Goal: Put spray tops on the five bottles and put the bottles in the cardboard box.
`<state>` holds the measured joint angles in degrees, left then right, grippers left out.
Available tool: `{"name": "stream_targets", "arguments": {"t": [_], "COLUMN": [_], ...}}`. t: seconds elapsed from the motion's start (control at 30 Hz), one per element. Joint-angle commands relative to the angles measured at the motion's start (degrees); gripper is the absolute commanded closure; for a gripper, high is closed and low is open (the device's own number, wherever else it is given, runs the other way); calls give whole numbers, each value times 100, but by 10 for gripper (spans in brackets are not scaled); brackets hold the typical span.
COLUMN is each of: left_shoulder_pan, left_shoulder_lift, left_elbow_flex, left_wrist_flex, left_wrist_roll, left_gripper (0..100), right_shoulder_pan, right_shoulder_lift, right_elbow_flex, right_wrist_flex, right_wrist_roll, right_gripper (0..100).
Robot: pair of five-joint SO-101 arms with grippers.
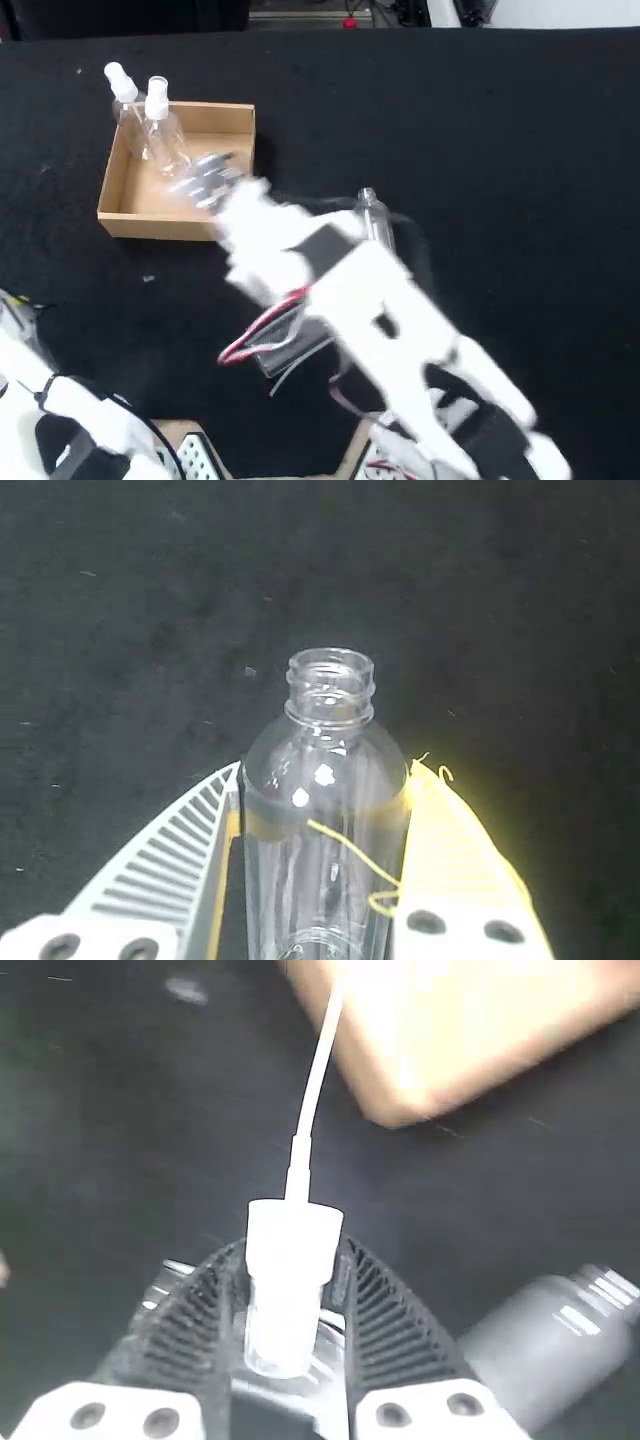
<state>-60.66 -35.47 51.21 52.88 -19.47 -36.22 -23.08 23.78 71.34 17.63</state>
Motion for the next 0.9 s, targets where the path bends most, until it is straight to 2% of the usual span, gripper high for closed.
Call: {"name": "stream_targets", "arguments": {"t": [0.0,0.1,0.2,0.37,0.5,0.63,0.87], "left_shoulder_pan": [585,1279,2316,4075,4769,5024,5077], "left_shoulder_lift": [-563,-1160,-1846,-2374,-2110,-1705,-1644], "left_elbow_flex": [-444,-444,-382,-391,-338,-4,136], "left_wrist_flex": [589,818,1046,1125,958,571,501], "left_wrist_roll": [-35,-26,-18,53,721,1468,1495], "left_gripper": [889,888,888,888,888,889,888], "right_shoulder_pan": [1723,3138,4422,5864,6585,7024,7059], "right_shoulder_lift": [-796,-813,-629,-22,637,1341,1868], "right_elbow_flex": [48,40,136,585,804,778,479], "right_wrist_flex": [484,730,695,114,-580,-1169,-1284], "right_wrist_roll": [800,1547,2224,2998,2945,2312,2224], "right_gripper": [987,987,987,987,987,987,987]}}
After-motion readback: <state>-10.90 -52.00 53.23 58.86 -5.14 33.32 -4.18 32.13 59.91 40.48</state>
